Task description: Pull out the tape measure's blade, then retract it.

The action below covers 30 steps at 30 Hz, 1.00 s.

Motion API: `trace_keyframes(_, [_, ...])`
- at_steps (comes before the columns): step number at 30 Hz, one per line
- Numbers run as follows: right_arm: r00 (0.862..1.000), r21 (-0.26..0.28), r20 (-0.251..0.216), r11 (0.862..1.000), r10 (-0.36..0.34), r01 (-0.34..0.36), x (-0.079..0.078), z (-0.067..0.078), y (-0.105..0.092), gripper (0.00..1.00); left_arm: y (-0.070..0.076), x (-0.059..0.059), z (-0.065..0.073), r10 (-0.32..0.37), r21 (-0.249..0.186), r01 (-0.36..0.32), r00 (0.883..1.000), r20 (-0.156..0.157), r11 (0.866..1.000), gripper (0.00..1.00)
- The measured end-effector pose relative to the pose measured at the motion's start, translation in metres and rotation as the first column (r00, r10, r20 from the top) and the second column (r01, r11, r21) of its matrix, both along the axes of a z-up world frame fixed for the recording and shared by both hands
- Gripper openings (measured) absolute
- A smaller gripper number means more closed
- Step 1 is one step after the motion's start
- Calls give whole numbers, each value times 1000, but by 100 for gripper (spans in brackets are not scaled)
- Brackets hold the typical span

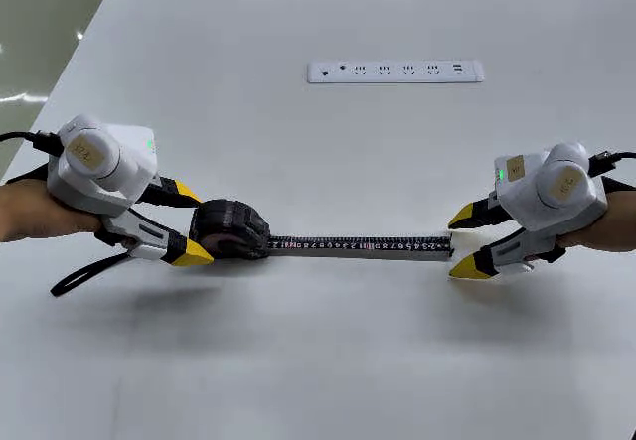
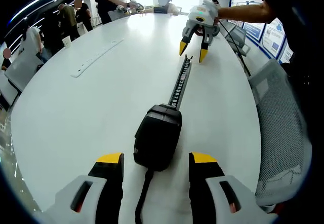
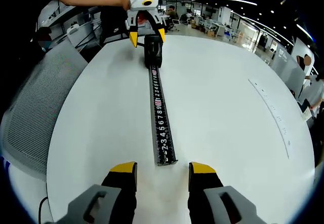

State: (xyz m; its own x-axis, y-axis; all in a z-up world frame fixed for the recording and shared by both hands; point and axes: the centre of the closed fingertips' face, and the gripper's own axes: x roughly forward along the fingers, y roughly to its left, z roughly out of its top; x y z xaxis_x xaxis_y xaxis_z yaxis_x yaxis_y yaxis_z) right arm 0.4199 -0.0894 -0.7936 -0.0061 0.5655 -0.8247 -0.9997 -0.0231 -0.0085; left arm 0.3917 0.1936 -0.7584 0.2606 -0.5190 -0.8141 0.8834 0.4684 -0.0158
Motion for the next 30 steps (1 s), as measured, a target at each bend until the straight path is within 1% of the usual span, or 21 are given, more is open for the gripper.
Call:
trace_keyframes(3, [1000, 5, 5, 1000, -11, 11, -1, 1, -2, 38, 1, -3, 1, 13, 2, -13, 1000, -2, 1000, 52])
trace_keyframes(6, [999, 15, 8, 999, -35, 35, -1, 3, -4, 43, 3, -5, 1, 29, 3, -29, 1000, 0, 1000, 56])
trace_keyframes(10, [998, 26, 10, 998, -58, 58, -3, 4, -6, 46, 5, -8, 1, 52, -2, -52, 999, 2, 999, 62])
trace_keyframes(17, [994, 44, 4, 993, -105, 105, -10, 6, -7, 53, 4, -14, 3, 95, -29, -95, 995, 15, 995, 70])
trace_keyframes(20, [992, 48, 1, 991, -128, 128, -12, 7, -8, 56, 3, -16, 5, 113, -42, -112, 993, 23, 993, 72])
trace_keyframes(22, [989, 59, -1, 987, -148, 147, -14, 9, -8, 58, 2, -18, 6, 126, -49, -124, 992, 26, 991, 73])
trace_keyframes(26, [984, 67, -6, 982, -177, 177, -19, 9, -9, 63, 0, -22, 7, 155, -62, -152, 987, 42, 986, 77])
trace_keyframes(30, [980, 74, -12, 977, -199, 199, -23, 9, -10, 66, -2, -26, 8, 173, -80, -169, 984, 38, 982, 78])
